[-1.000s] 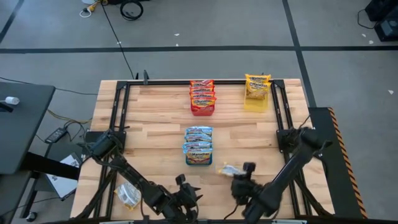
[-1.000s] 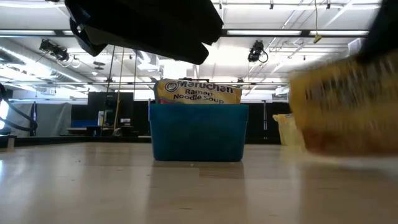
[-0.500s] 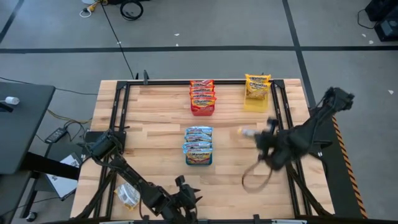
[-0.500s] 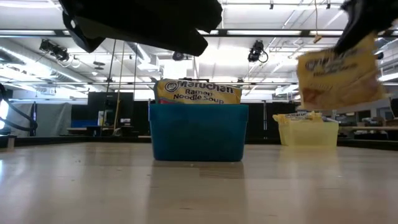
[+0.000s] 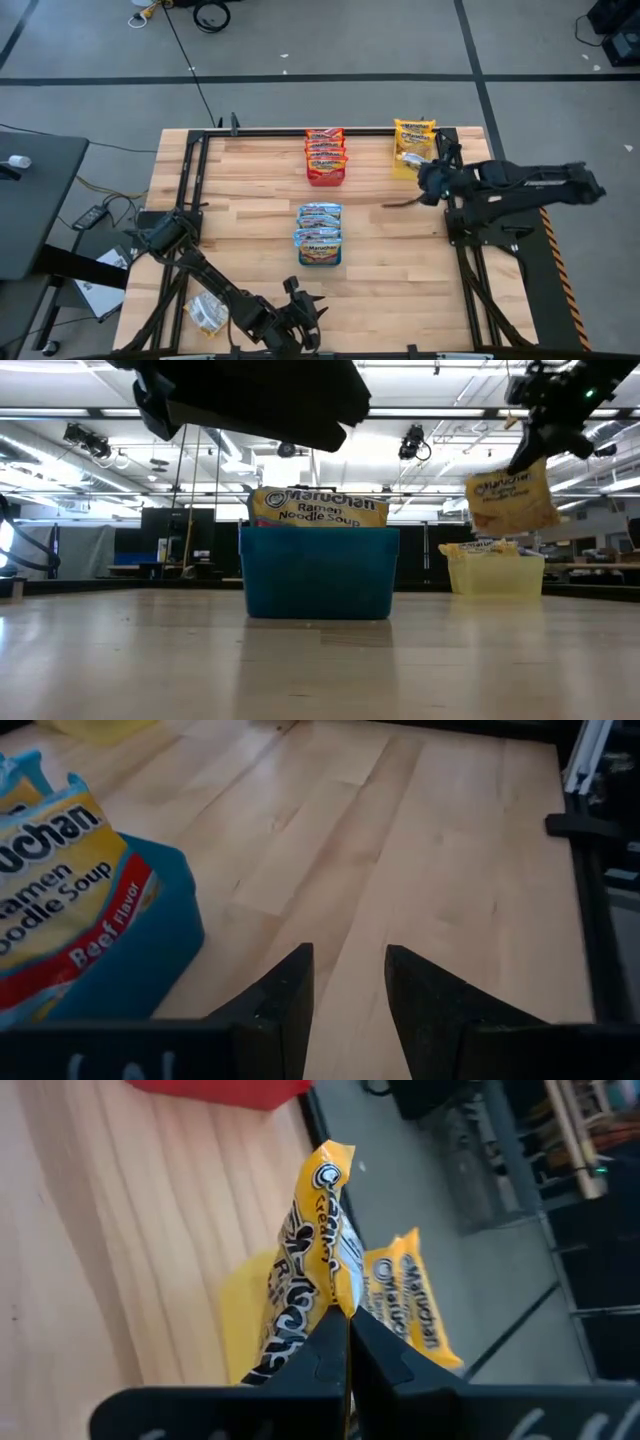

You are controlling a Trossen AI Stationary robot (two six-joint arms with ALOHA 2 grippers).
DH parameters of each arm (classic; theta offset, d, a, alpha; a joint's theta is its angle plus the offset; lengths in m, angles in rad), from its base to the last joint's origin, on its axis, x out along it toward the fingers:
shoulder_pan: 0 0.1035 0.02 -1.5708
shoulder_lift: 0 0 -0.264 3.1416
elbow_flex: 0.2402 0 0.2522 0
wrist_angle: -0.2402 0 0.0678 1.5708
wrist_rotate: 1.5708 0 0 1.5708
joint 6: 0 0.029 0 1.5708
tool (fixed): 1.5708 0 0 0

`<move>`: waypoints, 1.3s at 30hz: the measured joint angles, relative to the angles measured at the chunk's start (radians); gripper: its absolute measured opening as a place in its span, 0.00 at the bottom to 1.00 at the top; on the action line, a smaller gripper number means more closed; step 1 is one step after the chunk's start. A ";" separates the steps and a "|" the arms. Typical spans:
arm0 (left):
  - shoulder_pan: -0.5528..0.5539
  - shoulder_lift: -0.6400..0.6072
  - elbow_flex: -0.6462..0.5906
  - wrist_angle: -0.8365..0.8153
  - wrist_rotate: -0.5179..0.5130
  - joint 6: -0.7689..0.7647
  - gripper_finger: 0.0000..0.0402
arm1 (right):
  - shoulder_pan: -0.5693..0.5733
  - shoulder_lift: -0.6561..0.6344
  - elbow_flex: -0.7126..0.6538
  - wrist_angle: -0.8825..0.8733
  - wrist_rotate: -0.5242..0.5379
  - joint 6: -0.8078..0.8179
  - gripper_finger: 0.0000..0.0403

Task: Sort Maruchan noodles
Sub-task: Put the yellow noodle pack into the yellow bin

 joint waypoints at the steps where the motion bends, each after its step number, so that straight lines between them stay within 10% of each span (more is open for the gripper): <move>1: 0.000 0.000 0.000 -0.001 0.000 0.011 0.32 | -0.045 -0.007 -0.016 0.045 -0.034 -0.052 0.01; 11: -0.003 -0.002 0.000 -0.005 0.003 0.041 0.32 | -0.464 0.025 -0.115 0.396 -0.350 -0.523 0.01; 19: -0.010 -0.004 0.000 0.010 0.004 0.050 0.32 | -0.728 0.054 -0.129 0.455 -0.658 -0.604 0.01; 39: -0.024 -0.101 0.000 -0.072 0.043 0.387 0.32 | -0.776 0.043 -0.197 0.431 -0.738 -0.579 0.01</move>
